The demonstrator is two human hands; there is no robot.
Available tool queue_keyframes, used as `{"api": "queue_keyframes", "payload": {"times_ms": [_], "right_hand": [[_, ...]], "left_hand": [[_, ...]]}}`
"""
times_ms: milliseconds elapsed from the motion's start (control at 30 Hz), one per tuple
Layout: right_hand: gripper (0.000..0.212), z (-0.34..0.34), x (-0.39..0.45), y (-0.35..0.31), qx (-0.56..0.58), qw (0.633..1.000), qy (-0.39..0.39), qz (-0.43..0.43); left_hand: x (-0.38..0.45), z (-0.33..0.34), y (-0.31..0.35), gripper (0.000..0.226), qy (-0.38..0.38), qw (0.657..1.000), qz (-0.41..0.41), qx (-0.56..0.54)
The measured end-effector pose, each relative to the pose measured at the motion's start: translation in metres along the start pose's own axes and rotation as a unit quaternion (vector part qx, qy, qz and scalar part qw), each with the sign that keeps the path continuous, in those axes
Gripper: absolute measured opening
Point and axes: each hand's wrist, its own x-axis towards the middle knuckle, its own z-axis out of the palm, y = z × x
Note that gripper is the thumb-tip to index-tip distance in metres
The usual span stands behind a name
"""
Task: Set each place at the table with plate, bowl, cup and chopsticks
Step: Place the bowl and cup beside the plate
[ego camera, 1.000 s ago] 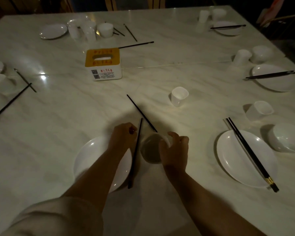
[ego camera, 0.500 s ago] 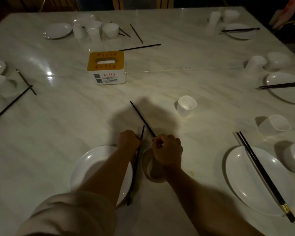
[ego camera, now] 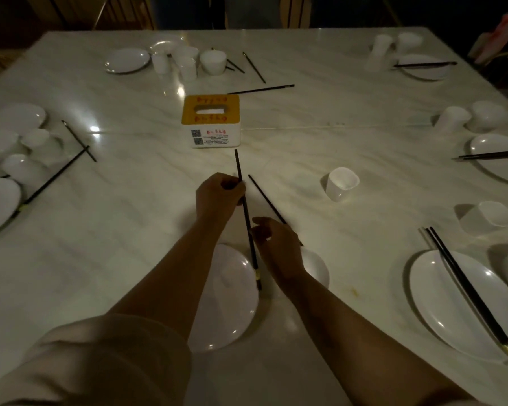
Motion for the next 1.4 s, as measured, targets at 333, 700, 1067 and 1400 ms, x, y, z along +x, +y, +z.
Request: {"api": "queue_keyframes", "payload": {"times_ms": [333,700,1067,1400], "right_hand": [[0.012,0.060,-0.056,-0.007,0.037,0.988,-0.071,0.134],[0.017,0.093,-0.070,-0.006,-0.065,0.985,-0.076,0.140],[0.018,0.022,-0.005,-0.011,-0.063,0.995,0.044,0.061],[0.027,-0.003,0.073,0.030,-0.213,0.968,0.006,0.131]], "left_hand": [[-0.052,-0.049,-0.096,0.023,-0.014,0.990,-0.036,0.132],[-0.071,-0.068,-0.138,0.029,-0.056,0.983,0.018,0.174],[-0.043,-0.022,-0.086,0.025,-0.048,0.989,0.058,0.123],[0.003,0.053,-0.047,0.021,-0.068,0.991,0.046,0.104]]}}
